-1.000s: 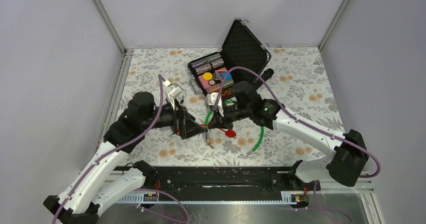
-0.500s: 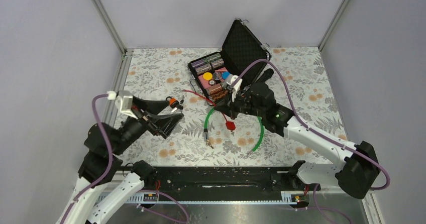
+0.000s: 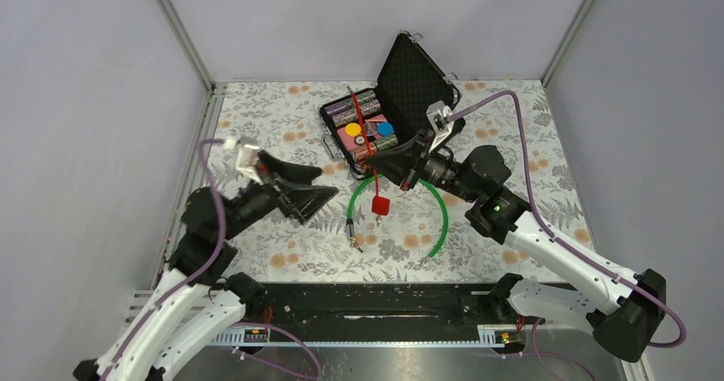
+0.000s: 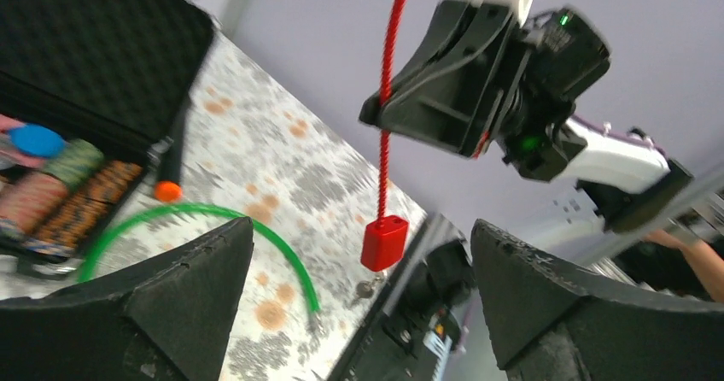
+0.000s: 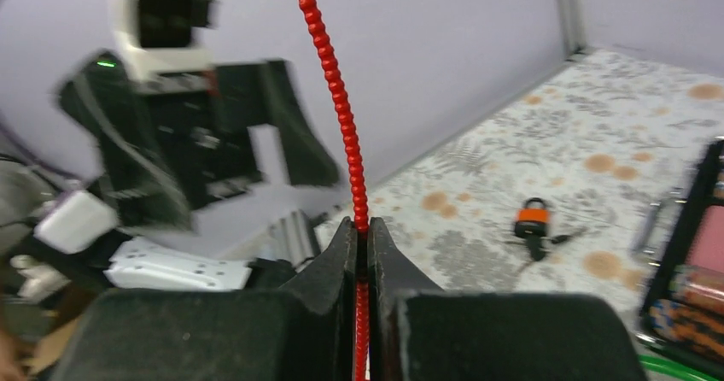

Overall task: Lock with the key
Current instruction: Pick up the lock from the center of the board.

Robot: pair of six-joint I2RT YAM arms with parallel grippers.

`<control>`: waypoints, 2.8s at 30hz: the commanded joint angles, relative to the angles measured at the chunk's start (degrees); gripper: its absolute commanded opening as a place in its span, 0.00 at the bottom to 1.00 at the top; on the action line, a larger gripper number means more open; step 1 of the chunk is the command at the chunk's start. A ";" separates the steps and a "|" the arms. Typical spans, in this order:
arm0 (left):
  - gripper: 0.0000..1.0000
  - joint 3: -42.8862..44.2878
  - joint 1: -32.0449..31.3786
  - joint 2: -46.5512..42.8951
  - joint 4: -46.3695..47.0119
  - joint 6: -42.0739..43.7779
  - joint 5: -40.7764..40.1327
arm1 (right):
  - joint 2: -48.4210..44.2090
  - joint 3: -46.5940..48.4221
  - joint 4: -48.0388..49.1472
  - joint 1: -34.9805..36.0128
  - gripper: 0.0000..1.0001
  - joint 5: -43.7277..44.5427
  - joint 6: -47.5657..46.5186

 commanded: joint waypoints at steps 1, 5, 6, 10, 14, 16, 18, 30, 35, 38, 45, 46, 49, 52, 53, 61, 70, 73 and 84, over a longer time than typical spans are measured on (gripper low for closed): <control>0.96 -3.96 -0.13 9.95 18.26 -9.22 18.02 | 0.21 2.02 9.76 -0.08 0.00 -5.24 13.61; 0.92 -6.32 -1.76 16.50 33.52 -16.64 25.83 | 1.11 1.38 16.20 -0.10 0.00 -6.84 19.29; 0.92 -6.48 -2.56 17.07 34.53 -16.51 25.76 | 1.21 1.33 16.90 -0.11 0.00 -6.74 19.97; 0.92 -5.74 -6.78 18.73 32.09 -13.20 23.11 | 1.59 1.03 18.58 -0.15 0.00 -5.67 21.11; 0.92 -5.91 -9.09 19.23 32.13 -11.97 20.93 | 1.72 0.66 18.92 -0.12 0.00 -4.26 20.47; 0.92 -6.14 -10.27 19.40 32.62 -11.79 19.75 | 1.50 0.15 19.52 -0.09 0.00 -3.32 20.38; 0.88 -5.96 -11.22 19.85 32.99 -11.49 18.34 | 1.47 -0.35 20.46 -0.13 0.00 -2.68 20.58; 0.50 -5.79 -12.88 21.94 33.88 -12.49 12.69 | 1.47 -1.87 23.45 -0.14 0.00 -2.84 21.78; 0.34 -5.69 -12.93 21.92 34.13 -12.31 12.73 | 1.36 -2.20 23.33 -0.08 0.00 -2.67 21.79; 0.14 -5.54 -12.93 22.47 34.04 -12.30 13.56 | 1.15 -2.14 23.02 -0.12 0.00 -2.55 21.61; 0.00 -5.28 -12.93 21.13 29.71 -9.06 11.03 | 0.55 -1.99 16.93 -0.08 0.27 -1.32 19.57; 0.00 -4.52 -12.93 20.71 26.15 -7.56 9.78 | -0.14 -2.23 13.53 -0.10 0.46 -0.41 18.26; 0.00 -1.34 -12.92 19.22 12.74 -1.37 3.04 | -3.23 -2.81 1.03 -0.13 0.72 5.27 12.32; 0.00 1.81 -12.93 17.11 -0.64 4.28 -6.02 | -7.06 -1.62 -13.30 -0.18 0.77 9.80 4.22; 0.00 2.72 -12.93 16.36 -4.43 6.42 -9.39 | -8.45 -0.88 -18.26 -0.13 0.79 9.68 0.89; 0.00 11.30 -12.87 17.09 -21.45 16.90 -16.45 | -22.27 3.80 -38.34 -0.14 0.79 14.64 -13.06; 0.00 19.61 -12.93 25.02 -34.42 23.51 -14.35 | -18.32 18.12 -50.93 -0.16 0.81 21.12 -25.40; 0.00 20.79 -12.93 26.57 -35.48 25.98 -9.83 | -16.41 19.39 -50.80 -0.15 0.84 16.76 -33.82; 0.00 20.87 -13.36 27.29 -35.15 27.24 -4.61 | -0.43 30.54 -64.72 -0.16 0.88 16.33 -56.12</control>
